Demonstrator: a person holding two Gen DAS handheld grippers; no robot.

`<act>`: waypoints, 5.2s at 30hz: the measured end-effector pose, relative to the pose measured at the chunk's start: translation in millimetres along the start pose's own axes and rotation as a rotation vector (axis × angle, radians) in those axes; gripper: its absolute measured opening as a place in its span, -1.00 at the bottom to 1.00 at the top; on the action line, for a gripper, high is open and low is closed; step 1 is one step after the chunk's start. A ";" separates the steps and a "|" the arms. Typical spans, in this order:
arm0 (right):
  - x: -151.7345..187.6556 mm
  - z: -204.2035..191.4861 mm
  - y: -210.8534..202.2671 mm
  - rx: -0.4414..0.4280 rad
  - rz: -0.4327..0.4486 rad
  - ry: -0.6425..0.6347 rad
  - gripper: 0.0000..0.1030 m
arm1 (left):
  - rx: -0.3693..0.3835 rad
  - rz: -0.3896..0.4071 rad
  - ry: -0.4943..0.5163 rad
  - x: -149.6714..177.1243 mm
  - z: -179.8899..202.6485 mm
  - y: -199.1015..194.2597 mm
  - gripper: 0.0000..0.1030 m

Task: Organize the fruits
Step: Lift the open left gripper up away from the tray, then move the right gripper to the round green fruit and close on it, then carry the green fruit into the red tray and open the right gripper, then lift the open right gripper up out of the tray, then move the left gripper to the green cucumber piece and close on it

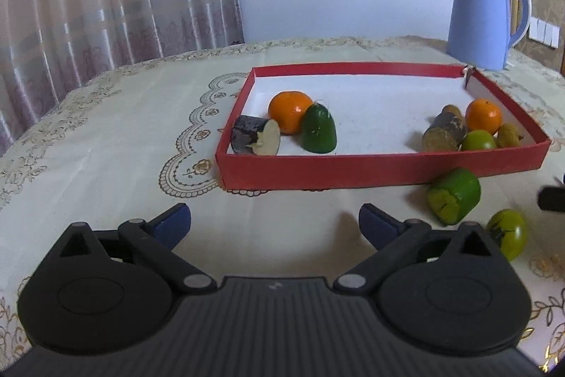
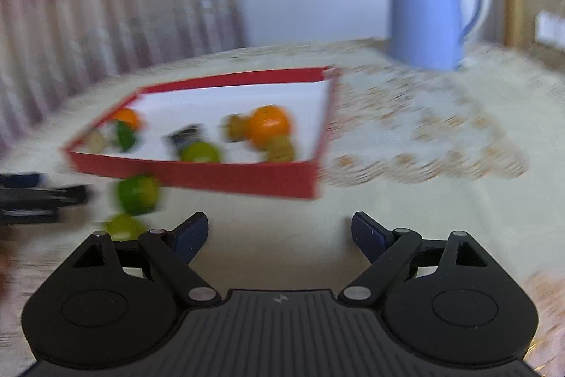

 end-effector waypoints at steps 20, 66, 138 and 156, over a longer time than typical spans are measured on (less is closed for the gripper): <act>5.6 -82.3 12.2 -0.013 0.019 -0.215 0.72 | 0.014 -0.056 -0.038 1.9 -4.6 9.0 1.00; -54.7 -38.9 0.9 0.133 0.133 -0.161 -0.34 | 0.029 -0.066 -0.066 2.3 -5.5 10.7 1.00; -8.0 11.6 -5.7 0.060 0.084 0.015 0.66 | 0.190 0.038 0.115 -18.9 85.5 -14.2 1.00; -6.1 16.1 0.6 0.067 0.043 0.043 0.66 | 0.326 -0.025 0.162 -11.4 106.0 -2.0 -0.25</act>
Point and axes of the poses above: each gripper's, at about its wrist camera, not at the fingertips, and y roughly the way its jaws point, z to its right, x to its underside, the point moved 8 cm from there along y, roughly the way its jaws point, and after that the axes turned 6 degrees about -z, right-handed, at the moved point
